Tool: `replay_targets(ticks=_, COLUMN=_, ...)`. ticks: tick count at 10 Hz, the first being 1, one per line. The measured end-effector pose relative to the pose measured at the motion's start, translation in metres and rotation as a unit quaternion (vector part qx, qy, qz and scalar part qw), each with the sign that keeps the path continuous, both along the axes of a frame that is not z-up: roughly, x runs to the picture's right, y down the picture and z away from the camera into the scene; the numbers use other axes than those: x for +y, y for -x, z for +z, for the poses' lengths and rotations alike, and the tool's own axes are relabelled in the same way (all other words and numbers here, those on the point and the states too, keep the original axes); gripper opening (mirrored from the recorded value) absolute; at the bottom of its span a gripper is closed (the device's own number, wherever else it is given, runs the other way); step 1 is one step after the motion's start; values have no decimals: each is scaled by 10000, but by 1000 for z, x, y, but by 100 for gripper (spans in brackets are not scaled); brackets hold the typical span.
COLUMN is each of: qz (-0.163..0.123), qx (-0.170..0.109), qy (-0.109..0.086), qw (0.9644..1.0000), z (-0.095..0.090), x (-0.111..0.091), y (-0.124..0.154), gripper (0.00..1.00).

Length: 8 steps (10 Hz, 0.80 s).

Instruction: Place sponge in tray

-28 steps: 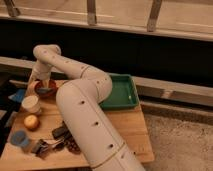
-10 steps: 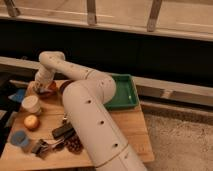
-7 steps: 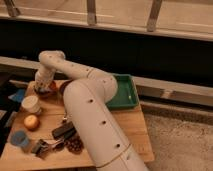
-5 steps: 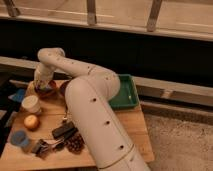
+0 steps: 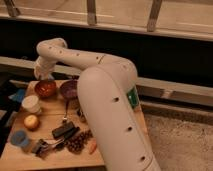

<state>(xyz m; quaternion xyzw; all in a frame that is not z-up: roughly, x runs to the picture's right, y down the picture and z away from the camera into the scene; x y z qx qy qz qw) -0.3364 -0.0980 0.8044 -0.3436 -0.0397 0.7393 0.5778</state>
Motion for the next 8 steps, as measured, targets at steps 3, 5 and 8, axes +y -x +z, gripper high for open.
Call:
replay_targets(ticks=3, qz=348, qx=444, qy=-171, qw=9983, z=-12, x=-13, y=-66, gripper=0)
replay_targets(ticks=5, qz=592, qx=826, qy=-108, qw=9948, z=-14, x=-16, y=-114, gripper=0)
replay_targets(ticks=8, qz=972, qx=1425, qy=136, qw=9849, z=-9, x=-18, y=-189, gripper=0)
